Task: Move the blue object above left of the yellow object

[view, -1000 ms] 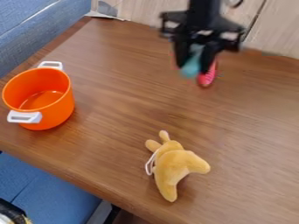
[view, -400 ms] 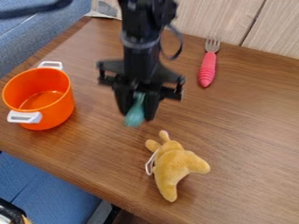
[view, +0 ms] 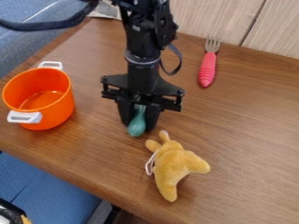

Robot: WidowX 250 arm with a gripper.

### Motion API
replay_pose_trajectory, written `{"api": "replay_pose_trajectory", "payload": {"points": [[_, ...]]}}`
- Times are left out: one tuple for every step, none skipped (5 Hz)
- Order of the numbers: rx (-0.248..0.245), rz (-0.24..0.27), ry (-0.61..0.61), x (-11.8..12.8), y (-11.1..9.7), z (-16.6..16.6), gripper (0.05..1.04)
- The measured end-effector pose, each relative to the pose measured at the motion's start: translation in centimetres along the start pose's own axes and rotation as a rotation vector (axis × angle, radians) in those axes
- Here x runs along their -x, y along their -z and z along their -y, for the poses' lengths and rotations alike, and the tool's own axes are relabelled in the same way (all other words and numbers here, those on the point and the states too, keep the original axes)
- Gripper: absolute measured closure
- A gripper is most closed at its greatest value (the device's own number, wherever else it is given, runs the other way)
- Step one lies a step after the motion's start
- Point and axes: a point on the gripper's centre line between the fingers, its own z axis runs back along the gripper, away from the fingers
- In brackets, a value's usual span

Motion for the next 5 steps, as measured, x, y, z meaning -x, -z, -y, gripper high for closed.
{"api": "replay_pose_trajectory", "payload": {"points": [[-0.005,-0.004,-0.012,0.1,0.2,-0.1,0.577],[-0.001,-0.009,-0.023,0.0,0.2,-0.2,0.284],[0.007,-0.017,-0.02,0.1,0.3,-0.3,0.094],[0.004,-0.026,-0.002,0.2,0.1,-0.3,0.087],[0.002,-0.011,0.027,0.2,-1.1,0.0,0.085]]}}
